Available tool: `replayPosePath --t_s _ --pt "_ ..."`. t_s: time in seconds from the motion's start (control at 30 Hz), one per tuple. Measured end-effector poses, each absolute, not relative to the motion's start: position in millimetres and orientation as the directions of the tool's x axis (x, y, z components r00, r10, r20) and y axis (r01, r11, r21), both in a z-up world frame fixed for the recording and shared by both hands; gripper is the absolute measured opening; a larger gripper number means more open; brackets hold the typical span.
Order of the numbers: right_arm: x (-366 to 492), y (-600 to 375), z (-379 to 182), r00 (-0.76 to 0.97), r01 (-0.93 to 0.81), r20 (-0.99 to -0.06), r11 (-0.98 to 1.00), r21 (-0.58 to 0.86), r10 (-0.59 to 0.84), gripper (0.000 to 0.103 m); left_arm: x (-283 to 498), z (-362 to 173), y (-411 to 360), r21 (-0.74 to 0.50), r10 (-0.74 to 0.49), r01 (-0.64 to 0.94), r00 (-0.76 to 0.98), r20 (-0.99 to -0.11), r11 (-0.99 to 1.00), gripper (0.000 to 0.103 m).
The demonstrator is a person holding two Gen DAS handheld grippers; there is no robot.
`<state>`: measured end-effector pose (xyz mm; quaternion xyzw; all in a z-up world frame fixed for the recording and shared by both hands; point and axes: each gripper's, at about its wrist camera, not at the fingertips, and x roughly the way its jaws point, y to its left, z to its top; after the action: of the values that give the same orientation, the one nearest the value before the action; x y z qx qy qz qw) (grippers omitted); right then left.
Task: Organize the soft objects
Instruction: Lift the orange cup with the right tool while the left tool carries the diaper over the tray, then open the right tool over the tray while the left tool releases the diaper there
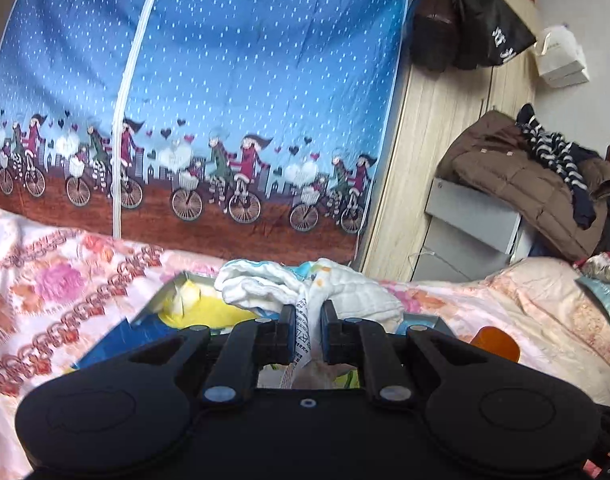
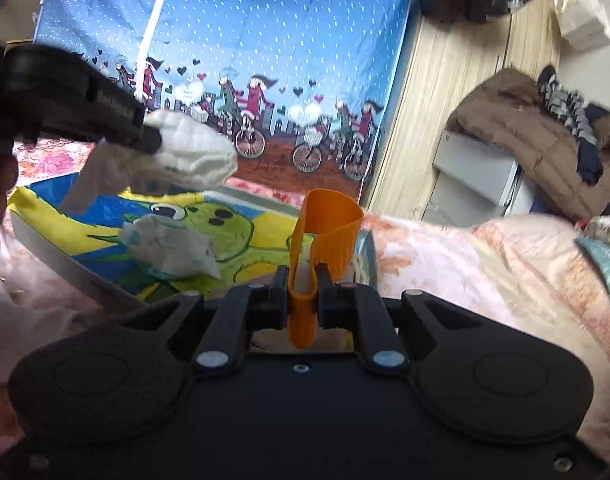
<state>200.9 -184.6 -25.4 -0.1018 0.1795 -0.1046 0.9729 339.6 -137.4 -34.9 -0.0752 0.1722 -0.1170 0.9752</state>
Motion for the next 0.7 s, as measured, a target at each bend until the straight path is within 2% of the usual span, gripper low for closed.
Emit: replayPosePath --t_s 0.17,0.53,0.7 --pt "208 -185 -34 0.903 0.139 -0.376 0.968 -0.208 -0.210 0.007 351 -59 -139 -0.212 -0.267 0.192 0.869 -0.417 0.958 0.013" --pt "227 -184 -49 0.886 0.113 -0.428 0.978 -0.174 -0.178 0.010 354 -71 -150 -0.148 -0.284 0.242 0.810 -0.513 0.959 0.016" --pt "225 -189 -45 0.885 0.129 -0.432 0.982 -0.136 -0.176 0.018 348 -62 -150 -0.105 -0.250 0.230 0.820 -0.515 0.968 0.029"
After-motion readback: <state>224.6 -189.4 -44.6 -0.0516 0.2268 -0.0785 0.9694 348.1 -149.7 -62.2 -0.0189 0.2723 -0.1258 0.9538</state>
